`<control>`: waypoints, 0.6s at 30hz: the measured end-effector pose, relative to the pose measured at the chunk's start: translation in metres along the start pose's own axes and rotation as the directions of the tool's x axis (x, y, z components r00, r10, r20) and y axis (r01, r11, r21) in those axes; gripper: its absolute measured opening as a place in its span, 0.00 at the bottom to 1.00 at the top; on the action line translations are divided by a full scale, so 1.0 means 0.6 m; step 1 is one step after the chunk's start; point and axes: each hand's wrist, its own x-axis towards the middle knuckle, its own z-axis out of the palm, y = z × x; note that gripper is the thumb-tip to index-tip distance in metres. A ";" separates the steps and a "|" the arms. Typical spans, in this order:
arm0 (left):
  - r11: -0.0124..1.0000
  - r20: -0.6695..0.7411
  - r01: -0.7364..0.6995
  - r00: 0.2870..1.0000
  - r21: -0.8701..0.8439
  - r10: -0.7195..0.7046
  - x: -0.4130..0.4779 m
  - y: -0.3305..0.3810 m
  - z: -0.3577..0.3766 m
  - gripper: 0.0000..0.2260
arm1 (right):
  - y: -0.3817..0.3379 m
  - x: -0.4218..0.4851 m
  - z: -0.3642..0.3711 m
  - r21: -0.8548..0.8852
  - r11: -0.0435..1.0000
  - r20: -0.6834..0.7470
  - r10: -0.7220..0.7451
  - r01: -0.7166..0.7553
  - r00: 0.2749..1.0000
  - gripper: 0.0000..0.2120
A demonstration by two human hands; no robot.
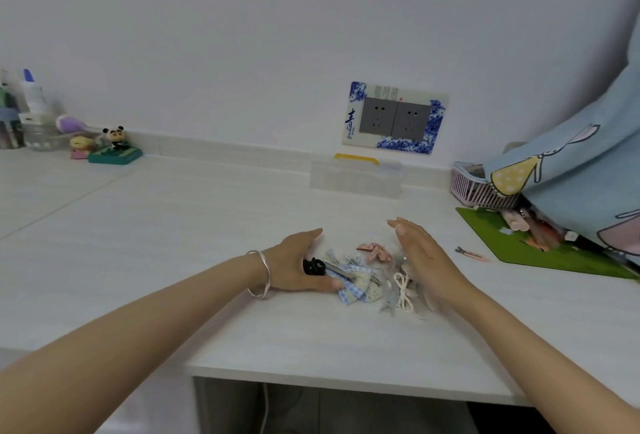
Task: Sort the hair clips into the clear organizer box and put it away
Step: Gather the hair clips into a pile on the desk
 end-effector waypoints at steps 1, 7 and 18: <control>1.000 0.003 -0.006 1.000 -0.011 0.006 0.009 0.010 0.005 0.47 | 0.009 -0.003 -0.014 0.006 1.000 -0.029 0.012 -0.012 1.000 0.30; 1.000 -0.011 0.002 1.000 -0.013 -0.002 0.054 0.046 0.024 0.45 | 0.083 -0.003 -0.082 -0.091 0.991 -0.170 0.086 -0.102 0.982 0.22; 0.998 -0.004 -0.034 0.999 -0.046 0.034 0.087 0.080 0.039 0.43 | 0.115 0.016 -0.107 -0.096 0.966 -0.057 0.235 -0.240 0.970 0.27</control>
